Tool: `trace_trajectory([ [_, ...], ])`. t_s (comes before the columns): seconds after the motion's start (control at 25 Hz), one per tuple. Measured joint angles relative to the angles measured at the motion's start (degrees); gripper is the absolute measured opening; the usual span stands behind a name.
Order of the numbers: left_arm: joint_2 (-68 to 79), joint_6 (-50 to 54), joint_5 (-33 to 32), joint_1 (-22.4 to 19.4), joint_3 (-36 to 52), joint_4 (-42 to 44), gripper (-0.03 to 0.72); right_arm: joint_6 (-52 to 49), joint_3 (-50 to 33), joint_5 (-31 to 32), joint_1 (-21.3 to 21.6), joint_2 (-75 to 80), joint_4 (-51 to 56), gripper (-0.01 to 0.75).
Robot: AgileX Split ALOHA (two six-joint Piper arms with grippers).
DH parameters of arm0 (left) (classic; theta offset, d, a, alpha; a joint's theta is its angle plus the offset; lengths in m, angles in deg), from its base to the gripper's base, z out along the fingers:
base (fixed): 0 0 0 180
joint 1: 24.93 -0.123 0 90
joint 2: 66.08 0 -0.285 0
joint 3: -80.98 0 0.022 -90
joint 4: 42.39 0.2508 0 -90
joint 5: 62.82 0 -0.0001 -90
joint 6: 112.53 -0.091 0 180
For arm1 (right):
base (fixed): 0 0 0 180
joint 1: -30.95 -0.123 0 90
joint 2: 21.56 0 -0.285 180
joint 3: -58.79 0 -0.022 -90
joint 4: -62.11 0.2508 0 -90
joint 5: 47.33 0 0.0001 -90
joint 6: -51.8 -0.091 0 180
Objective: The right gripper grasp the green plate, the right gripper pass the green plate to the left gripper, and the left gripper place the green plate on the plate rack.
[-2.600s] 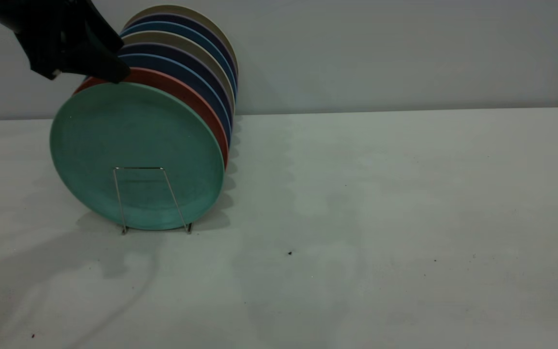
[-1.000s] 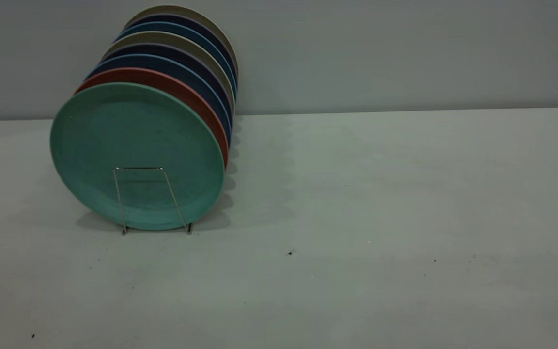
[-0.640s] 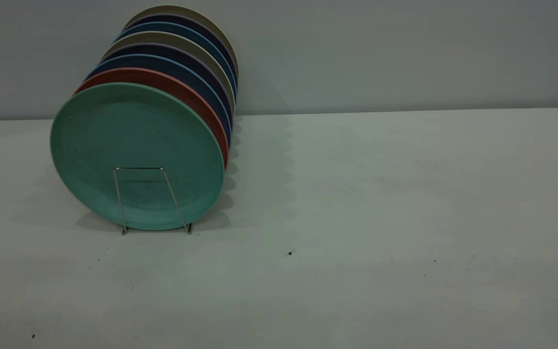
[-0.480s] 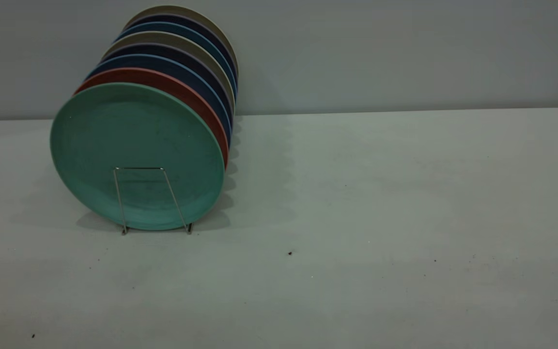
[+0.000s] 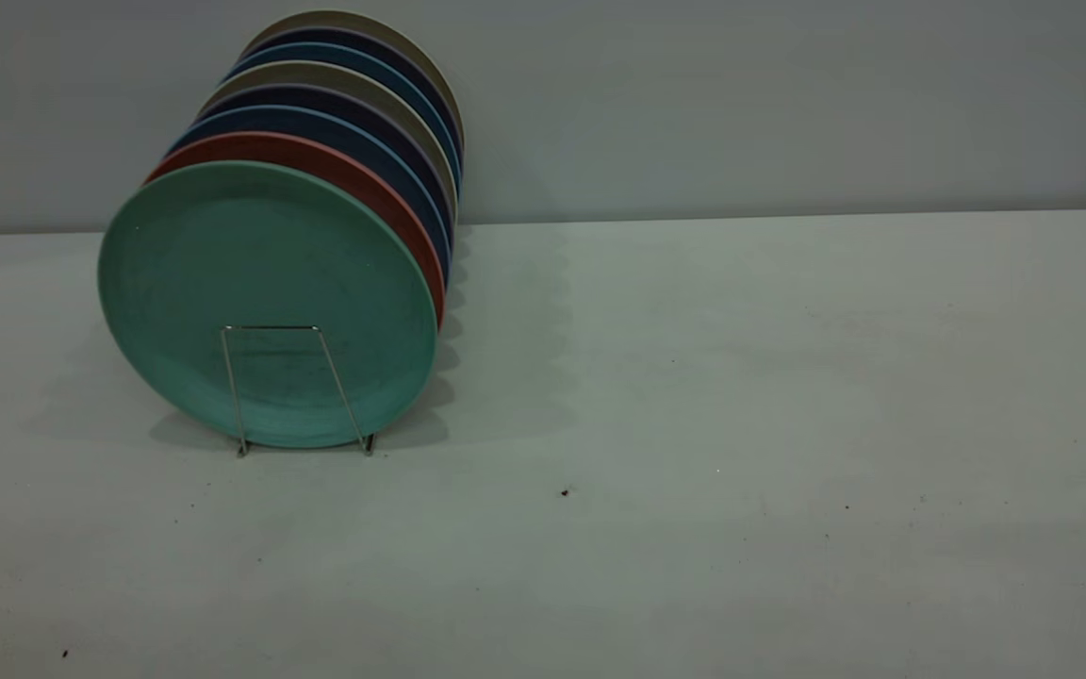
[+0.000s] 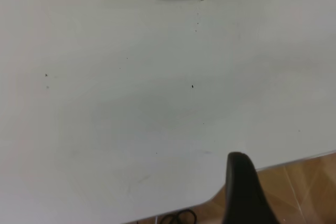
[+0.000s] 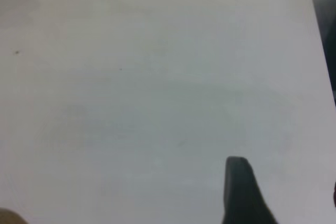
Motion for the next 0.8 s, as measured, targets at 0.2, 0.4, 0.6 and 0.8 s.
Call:
trace_trajectory([
  [0.2,-2.56,0.0,0.0,0.0,0.0,0.0,0.451,0.0,0.0,0.0,0.07,-0.11,0.01,0.428],
  [0.4,-4.94,0.0,-0.47,0.0,0.0,0.0,0.451,0.0,0.0,0.0,0.07,-0.11,0.06,0.428],
  [0.6,-5.04,0.0,-0.47,0.0,0.0,0.0,0.451,0.0,0.0,0.0,0.07,-0.11,0.06,0.428],
  [0.8,-5.04,0.0,-0.47,0.0,0.0,0.0,0.451,0.0,0.0,0.0,0.07,-0.11,0.06,0.428],
])
